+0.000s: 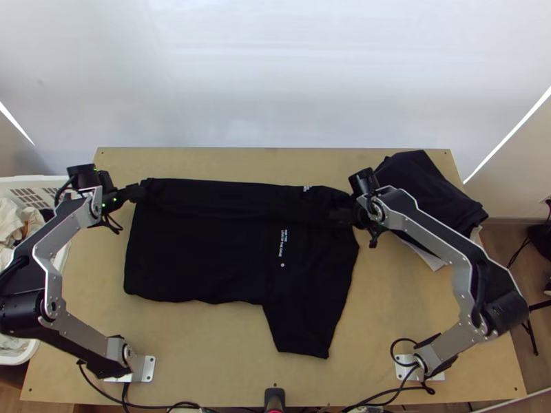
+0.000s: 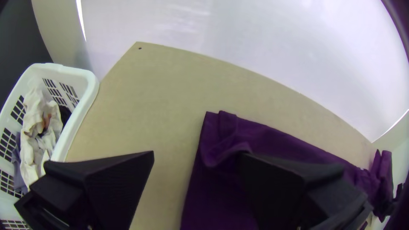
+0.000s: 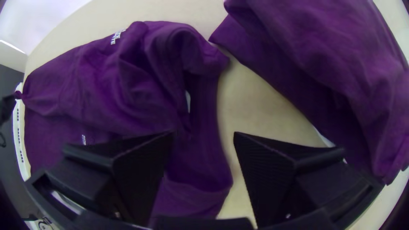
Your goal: Fold the t-shirt
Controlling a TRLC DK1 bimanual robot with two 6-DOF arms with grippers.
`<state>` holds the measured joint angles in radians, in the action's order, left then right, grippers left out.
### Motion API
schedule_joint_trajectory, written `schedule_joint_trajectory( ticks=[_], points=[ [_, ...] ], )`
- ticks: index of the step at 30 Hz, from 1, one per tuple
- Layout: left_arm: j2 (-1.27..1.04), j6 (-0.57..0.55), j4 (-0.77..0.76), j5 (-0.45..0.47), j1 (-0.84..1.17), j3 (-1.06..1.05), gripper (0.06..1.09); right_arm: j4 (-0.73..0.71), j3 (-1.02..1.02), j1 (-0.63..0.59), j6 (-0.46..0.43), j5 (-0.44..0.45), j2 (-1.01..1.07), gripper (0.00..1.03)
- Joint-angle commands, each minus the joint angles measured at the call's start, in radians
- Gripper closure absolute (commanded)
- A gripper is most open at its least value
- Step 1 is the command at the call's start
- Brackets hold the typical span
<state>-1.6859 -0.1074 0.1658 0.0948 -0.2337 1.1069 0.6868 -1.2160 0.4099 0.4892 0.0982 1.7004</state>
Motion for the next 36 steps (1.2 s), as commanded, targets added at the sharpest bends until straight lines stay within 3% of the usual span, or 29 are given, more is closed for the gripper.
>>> schedule_joint_trajectory(
  ticks=[1,6,12,15,18,23,28,36],
  points=[
    [0.089,0.005,0.008,0.080,-0.029,-0.009,0.10,0.134,0.018,0.058,0.075,0.000,-0.157,0.24],
    [0.175,0.006,0.000,0.095,-0.053,-0.036,0.10,0.244,0.204,0.184,0.413,-0.043,-0.357,0.24],
    [0.209,-0.005,-0.002,0.095,-0.056,-0.062,0.10,0.206,0.409,0.376,0.531,-0.198,-0.467,0.24],
    [0.221,-0.008,0.001,0.095,-0.056,-0.073,0.10,0.207,0.394,0.461,0.539,-0.213,-0.427,0.24],
    [0.235,-0.008,0.008,0.094,-0.056,-0.081,0.10,0.226,0.397,0.489,0.539,-0.296,-0.317,0.24],
    [0.244,-0.006,0.014,0.094,-0.062,-0.070,0.10,0.388,0.342,0.543,0.433,-0.339,-0.229,0.15],
    [0.244,-0.008,0.018,0.092,-0.064,-0.058,0.10,0.395,0.345,0.534,0.428,-0.338,-0.243,0.15],
    [0.226,-0.028,0.018,0.079,-0.050,-0.035,0.10,0.276,0.329,0.486,0.459,-0.293,-0.186,0.16]
  ],
)
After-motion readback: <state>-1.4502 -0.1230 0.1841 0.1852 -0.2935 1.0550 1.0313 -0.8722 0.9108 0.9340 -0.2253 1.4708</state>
